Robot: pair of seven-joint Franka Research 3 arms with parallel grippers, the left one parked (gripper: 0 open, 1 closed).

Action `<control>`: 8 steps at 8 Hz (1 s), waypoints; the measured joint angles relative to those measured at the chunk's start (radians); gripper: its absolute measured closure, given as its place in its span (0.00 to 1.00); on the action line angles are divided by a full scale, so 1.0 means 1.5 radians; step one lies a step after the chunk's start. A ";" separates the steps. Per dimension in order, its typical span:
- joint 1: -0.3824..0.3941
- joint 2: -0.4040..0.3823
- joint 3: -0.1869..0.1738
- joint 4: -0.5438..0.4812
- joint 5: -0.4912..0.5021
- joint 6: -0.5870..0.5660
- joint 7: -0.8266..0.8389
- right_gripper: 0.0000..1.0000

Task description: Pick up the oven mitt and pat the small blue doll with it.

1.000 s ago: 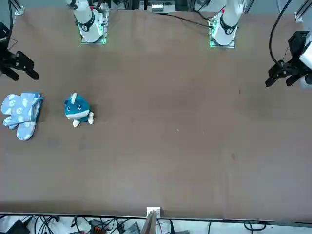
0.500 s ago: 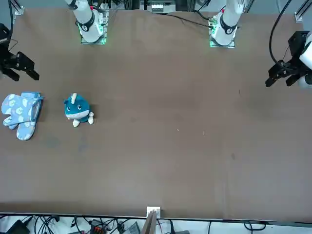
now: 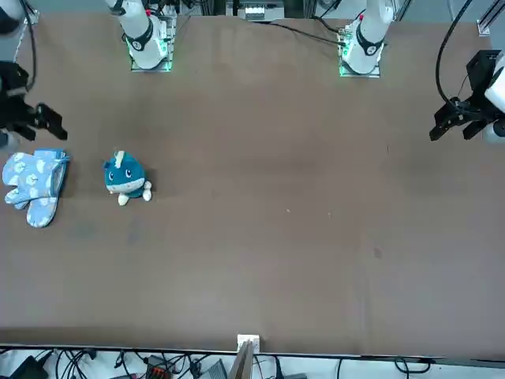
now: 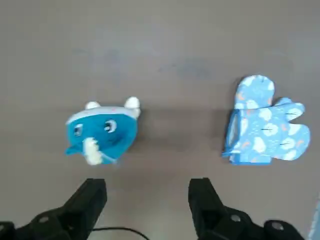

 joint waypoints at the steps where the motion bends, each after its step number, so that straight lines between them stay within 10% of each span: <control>1: -0.006 0.020 -0.004 -0.028 -0.032 0.045 0.001 0.00; 8: -0.148 0.147 -0.013 -0.218 -0.289 0.372 0.050 0.01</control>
